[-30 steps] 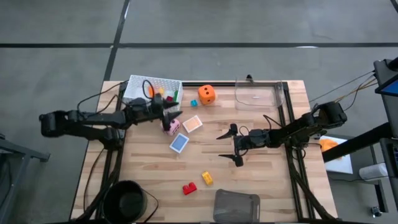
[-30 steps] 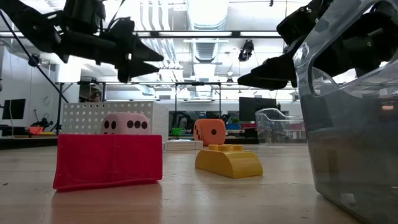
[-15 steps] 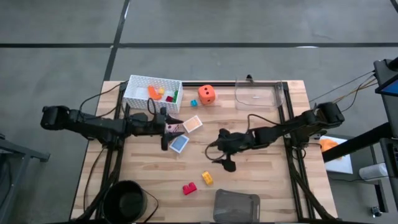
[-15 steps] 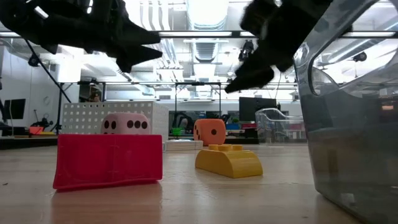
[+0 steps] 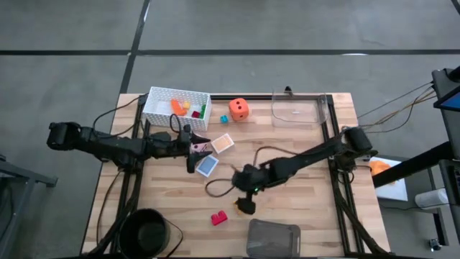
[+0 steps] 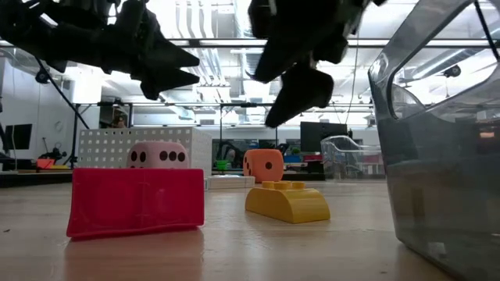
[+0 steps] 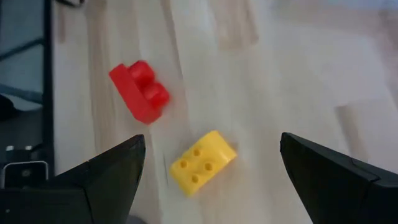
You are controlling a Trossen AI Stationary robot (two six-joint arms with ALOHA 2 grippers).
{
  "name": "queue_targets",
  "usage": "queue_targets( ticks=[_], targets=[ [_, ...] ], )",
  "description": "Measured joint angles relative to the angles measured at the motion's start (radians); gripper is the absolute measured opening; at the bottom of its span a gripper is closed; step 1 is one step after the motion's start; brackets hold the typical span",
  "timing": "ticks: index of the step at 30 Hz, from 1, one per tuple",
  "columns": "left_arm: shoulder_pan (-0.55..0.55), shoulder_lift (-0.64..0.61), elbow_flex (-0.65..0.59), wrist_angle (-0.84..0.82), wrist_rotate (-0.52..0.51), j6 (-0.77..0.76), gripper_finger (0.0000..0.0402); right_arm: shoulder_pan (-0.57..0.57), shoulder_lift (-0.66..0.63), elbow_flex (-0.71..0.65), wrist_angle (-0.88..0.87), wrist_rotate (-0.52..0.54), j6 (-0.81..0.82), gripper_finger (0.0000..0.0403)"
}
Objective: Pick & Place Toys
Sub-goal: Put the small yellow game piece into the white bin
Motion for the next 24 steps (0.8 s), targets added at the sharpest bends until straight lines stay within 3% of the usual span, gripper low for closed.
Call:
queue_targets(
  ticks=[11,24],
  targets=[
    [-0.001,0.000,-0.003,-0.005,-0.003,-0.008,0.0260,0.037,0.318,0.426,-0.437,0.005,0.069,0.0368],
    [-0.001,0.000,-0.017,0.011,-0.003,0.006,0.0260,0.032,0.385,0.452,-0.544,0.010,0.069,0.0368]
  ],
)
